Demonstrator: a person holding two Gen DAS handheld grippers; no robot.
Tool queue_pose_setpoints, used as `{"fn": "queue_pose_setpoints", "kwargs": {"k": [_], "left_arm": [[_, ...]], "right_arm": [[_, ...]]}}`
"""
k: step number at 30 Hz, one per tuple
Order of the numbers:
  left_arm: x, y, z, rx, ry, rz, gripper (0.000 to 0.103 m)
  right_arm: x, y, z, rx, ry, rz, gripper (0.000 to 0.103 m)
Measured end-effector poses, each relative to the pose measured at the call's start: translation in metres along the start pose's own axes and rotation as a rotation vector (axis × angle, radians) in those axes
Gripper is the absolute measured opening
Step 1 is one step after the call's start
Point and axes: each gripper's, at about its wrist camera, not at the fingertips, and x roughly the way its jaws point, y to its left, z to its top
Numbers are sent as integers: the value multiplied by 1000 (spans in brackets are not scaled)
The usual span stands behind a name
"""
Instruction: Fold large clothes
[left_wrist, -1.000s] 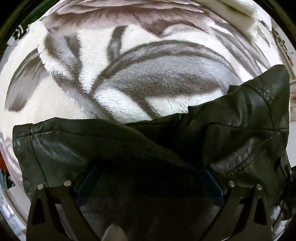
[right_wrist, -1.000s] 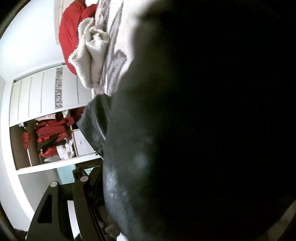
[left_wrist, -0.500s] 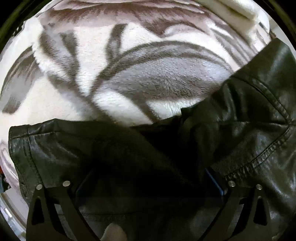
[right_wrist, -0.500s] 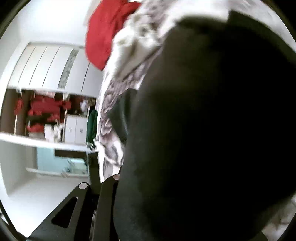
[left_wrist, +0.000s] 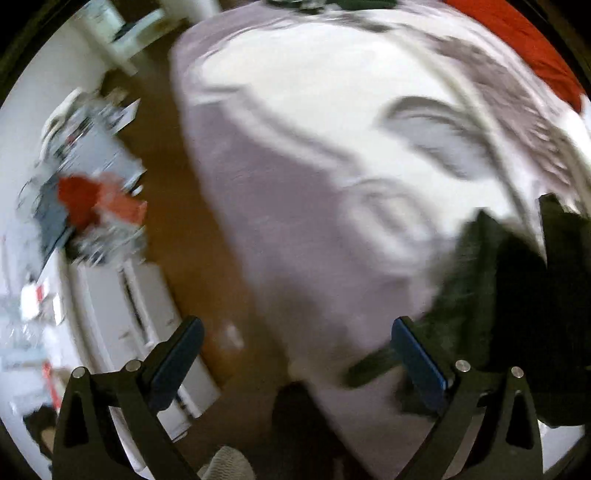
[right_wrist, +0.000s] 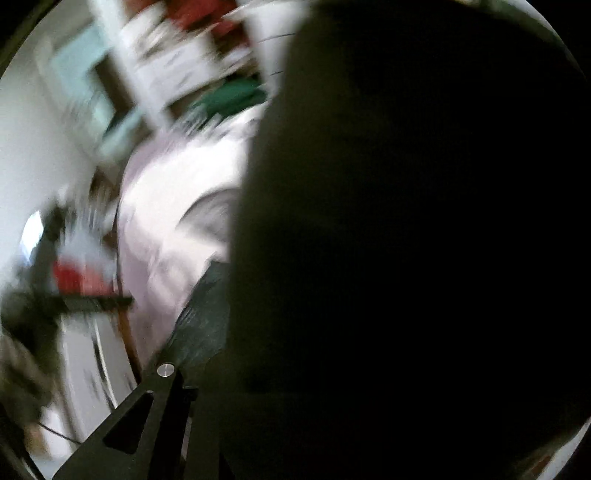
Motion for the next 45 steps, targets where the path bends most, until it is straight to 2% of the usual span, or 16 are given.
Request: {"fn": "queue_pose_setpoints", "kwargs": {"k": [5,7,10,14,16,18,20,23,25,27,29,31,35,36,40,45], "left_arm": [[13,58,-18,-135,47,21,103],[12,64,-22,-182,41,2,103],[6,67,-27,-218,40,-39,103],[-9,63,-28,-240,31,-103,103],[-16,62,-25,-239,8,-95,103],[-19,59,-22,-228,-12,-75,103],[-17,57,-20,-224,-34,-73,103],[-8,47,-20,-200,-42,-77,103],[-3,35,-19,-168,-55,-54,103],[-1,19,-16,-128,-79,-45,103],[4,4,-13,-95,-86,-39,103],[12,-6,-11,-75,-81,-33,103],[22,-13,-5,-52,-67,0,103],[19,-13,-2,-49,-75,10,103],[1,-13,8,-32,-116,27,103],[-37,-33,15,22,-194,16,103]], "right_arm": [[98,112,-21,-174,223,57,28],[132,131,-28,-148,325,66,54],[125,135,-17,-124,363,150,74],[86,100,8,57,442,459,77],[64,69,17,178,469,680,78],[42,40,8,308,439,840,81],[29,3,-8,388,399,838,83],[56,-67,-30,476,405,603,83],[94,-96,-40,523,449,547,83],[147,-119,-63,559,533,579,83],[181,-128,-76,587,561,717,88],[205,-123,-67,586,569,801,92],[217,-106,-52,586,529,831,93],[217,-103,-50,593,511,828,91],[202,-87,-48,677,420,770,57],[132,-114,-73,905,200,798,48]]}}
